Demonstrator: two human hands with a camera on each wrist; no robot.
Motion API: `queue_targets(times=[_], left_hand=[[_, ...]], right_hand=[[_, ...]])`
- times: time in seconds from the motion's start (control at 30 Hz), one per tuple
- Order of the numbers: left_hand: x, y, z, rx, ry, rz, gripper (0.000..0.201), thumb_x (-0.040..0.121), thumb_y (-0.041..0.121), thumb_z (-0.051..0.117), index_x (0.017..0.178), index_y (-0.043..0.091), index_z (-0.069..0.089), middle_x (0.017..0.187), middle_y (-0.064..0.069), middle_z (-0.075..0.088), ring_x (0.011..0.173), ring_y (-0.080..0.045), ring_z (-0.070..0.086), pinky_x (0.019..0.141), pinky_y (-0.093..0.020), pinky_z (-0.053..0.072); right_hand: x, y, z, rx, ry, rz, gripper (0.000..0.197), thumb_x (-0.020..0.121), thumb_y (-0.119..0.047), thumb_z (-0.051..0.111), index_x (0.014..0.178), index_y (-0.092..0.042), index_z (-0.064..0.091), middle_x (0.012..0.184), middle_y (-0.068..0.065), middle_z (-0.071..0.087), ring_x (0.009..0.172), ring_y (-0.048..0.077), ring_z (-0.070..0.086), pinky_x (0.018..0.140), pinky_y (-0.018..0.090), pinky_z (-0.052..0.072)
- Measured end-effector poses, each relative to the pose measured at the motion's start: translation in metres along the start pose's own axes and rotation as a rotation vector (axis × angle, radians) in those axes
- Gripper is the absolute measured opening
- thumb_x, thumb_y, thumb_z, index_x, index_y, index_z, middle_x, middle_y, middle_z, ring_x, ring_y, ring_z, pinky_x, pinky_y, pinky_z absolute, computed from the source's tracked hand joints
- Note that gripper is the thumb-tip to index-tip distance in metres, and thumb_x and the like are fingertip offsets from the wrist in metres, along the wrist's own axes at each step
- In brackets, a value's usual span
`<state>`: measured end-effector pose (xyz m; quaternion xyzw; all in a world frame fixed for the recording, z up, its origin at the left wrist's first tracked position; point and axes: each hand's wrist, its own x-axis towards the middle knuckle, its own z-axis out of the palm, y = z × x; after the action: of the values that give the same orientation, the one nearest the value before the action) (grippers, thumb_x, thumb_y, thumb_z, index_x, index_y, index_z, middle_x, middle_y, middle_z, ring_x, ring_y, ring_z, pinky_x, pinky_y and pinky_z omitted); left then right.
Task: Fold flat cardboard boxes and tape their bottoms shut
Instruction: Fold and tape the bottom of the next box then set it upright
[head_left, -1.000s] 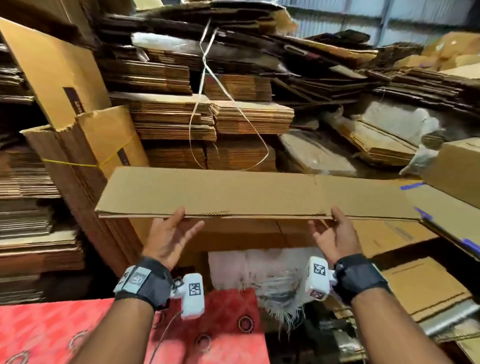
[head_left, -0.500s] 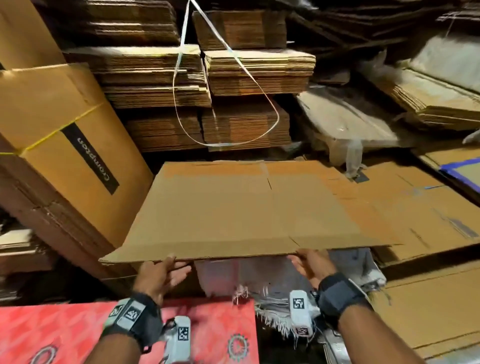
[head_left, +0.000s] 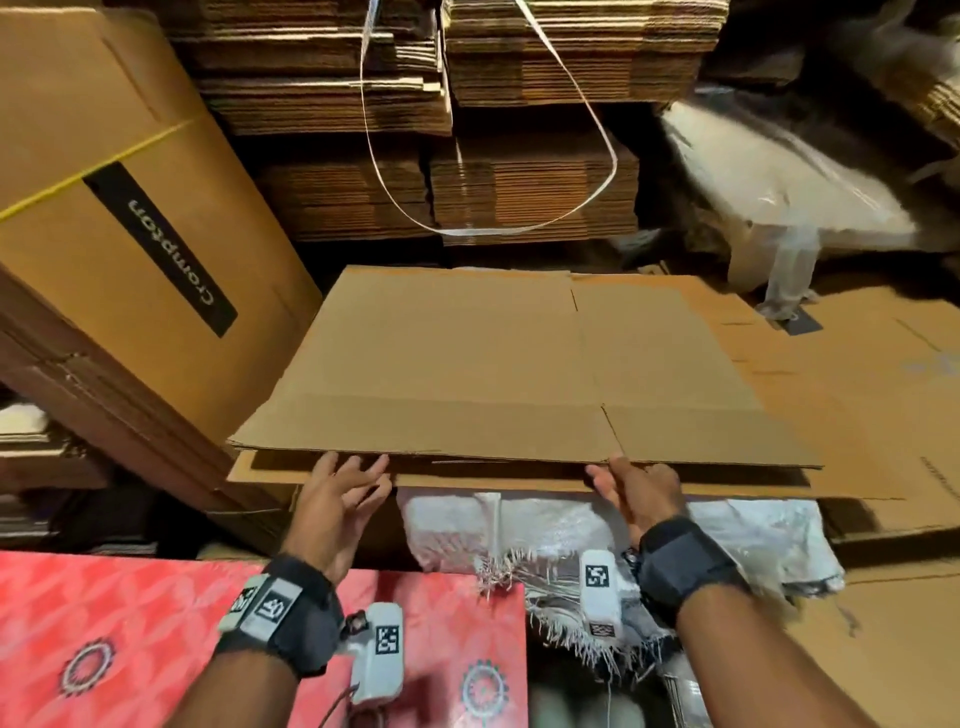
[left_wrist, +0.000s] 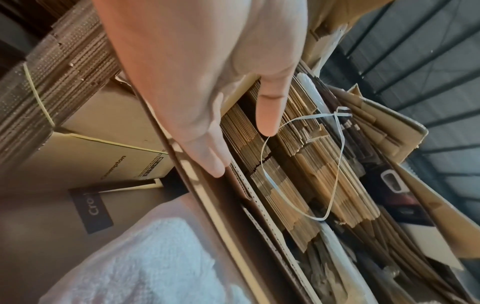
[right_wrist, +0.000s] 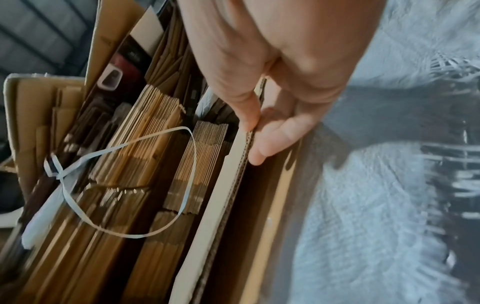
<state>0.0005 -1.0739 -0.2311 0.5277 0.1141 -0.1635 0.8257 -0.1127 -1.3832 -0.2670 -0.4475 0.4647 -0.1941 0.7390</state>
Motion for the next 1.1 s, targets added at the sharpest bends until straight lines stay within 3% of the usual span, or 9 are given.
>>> queue_targets(times=[0.17, 0.3, 0.43, 0.57, 0.63, 0.8, 0.9, 1.0, 1.1], left_hand=[[0.004, -0.014, -0.004, 0.103, -0.028, -0.034, 0.076, 0.092, -0.009, 0.055, 0.158, 0.012, 0.024, 0.151, -0.013, 0.046, 0.119, -0.028, 0.066, 0.103, -0.051, 0.051], [0.001, -0.022, -0.013, 0.471, 0.073, 0.084, 0.054, 0.093, 0.006, 0.066, 0.141, 0.016, 0.045, 0.143, -0.006, 0.053, 0.122, -0.026, 0.060, 0.094, -0.047, 0.054], [-0.020, -0.027, -0.022, 0.914, -0.039, 0.372, 0.048, 0.089, 0.017, 0.076, 0.131, 0.019, 0.054, 0.129, 0.001, 0.062, 0.106, -0.005, 0.063, 0.100, -0.040, 0.051], [-0.053, -0.027, -0.027, 0.849, -0.152, 0.396, 0.034, 0.087, 0.024, 0.074, 0.118, 0.026, 0.062, 0.115, 0.007, 0.071, 0.100, -0.001, 0.067, 0.094, -0.043, 0.055], [-0.072, -0.027, -0.036, 0.845, -0.162, 0.400, 0.027, 0.091, 0.015, 0.073, 0.114, 0.026, 0.063, 0.112, 0.007, 0.072, 0.100, 0.000, 0.066, 0.093, -0.045, 0.056], [-0.128, -0.013, -0.080, 1.041, -0.200, 0.595, 0.036, 0.088, 0.033, 0.068, 0.122, 0.026, 0.061, 0.119, 0.013, 0.065, 0.107, -0.001, 0.062, 0.072, -0.021, 0.053], [-0.162, 0.000, -0.123, 1.050, -0.189, 0.572, 0.039, 0.086, 0.038, 0.063, 0.123, 0.028, 0.059, 0.121, 0.016, 0.063, 0.108, -0.001, 0.061, 0.074, -0.023, 0.053], [-0.197, 0.018, -0.174, 1.017, -0.126, 0.562, 0.036, 0.085, 0.036, 0.063, 0.120, 0.027, 0.060, 0.117, 0.014, 0.065, 0.105, 0.000, 0.061, 0.073, -0.022, 0.054], [-0.234, 0.038, -0.230, 0.978, -0.057, 0.553, 0.033, 0.086, 0.036, 0.063, 0.117, 0.026, 0.061, 0.115, 0.014, 0.066, 0.104, -0.001, 0.063, 0.073, -0.024, 0.054]], right_hand=[[0.000, 0.004, -0.007, -0.418, 0.072, -0.080, 0.041, 0.102, -0.040, 0.059, 0.089, -0.003, 0.068, 0.065, 0.006, 0.068, 0.053, 0.019, 0.060, 0.045, 0.024, 0.050], [-0.021, 0.004, -0.013, -0.869, 0.109, -0.354, 0.039, 0.101, -0.049, 0.052, 0.083, -0.016, 0.061, 0.077, 0.001, 0.065, 0.071, 0.021, 0.059, 0.061, 0.027, 0.044], [-0.049, 0.016, -0.016, -0.626, -0.121, -0.475, 0.019, 0.101, -0.044, 0.056, 0.100, -0.025, 0.061, 0.102, -0.004, 0.066, 0.096, 0.018, 0.065, 0.084, 0.039, 0.057], [-0.098, 0.028, -0.020, -0.228, -0.325, -0.210, 0.039, 0.102, -0.053, 0.049, 0.121, -0.024, 0.065, 0.119, -0.001, 0.071, 0.109, 0.016, 0.070, 0.089, 0.042, 0.061], [-0.127, 0.034, -0.016, -0.107, -0.379, -0.147, 0.050, 0.097, -0.058, 0.049, 0.125, -0.020, 0.066, 0.121, -0.002, 0.073, 0.111, 0.014, 0.070, 0.091, 0.044, 0.060], [-0.202, 0.065, 0.005, -0.265, -0.506, -0.212, 0.038, 0.105, -0.049, 0.042, 0.125, -0.025, 0.064, 0.122, -0.006, 0.071, 0.111, 0.009, 0.069, 0.083, 0.036, 0.061], [-0.250, 0.093, 0.024, -0.438, -0.608, -0.270, 0.031, 0.107, -0.047, 0.043, 0.117, -0.027, 0.064, 0.119, -0.006, 0.070, 0.112, 0.014, 0.066, 0.078, 0.033, 0.057], [-0.302, 0.129, 0.044, -0.582, -0.703, -0.385, 0.033, 0.096, -0.062, 0.048, 0.110, -0.037, 0.065, 0.109, -0.007, 0.070, 0.108, 0.019, 0.066, 0.087, 0.047, 0.059], [-0.356, 0.163, 0.067, -0.657, -0.788, -0.513, 0.019, 0.103, -0.048, 0.052, 0.112, -0.037, 0.065, 0.105, -0.016, 0.069, 0.102, 0.009, 0.065, 0.089, 0.046, 0.057]])
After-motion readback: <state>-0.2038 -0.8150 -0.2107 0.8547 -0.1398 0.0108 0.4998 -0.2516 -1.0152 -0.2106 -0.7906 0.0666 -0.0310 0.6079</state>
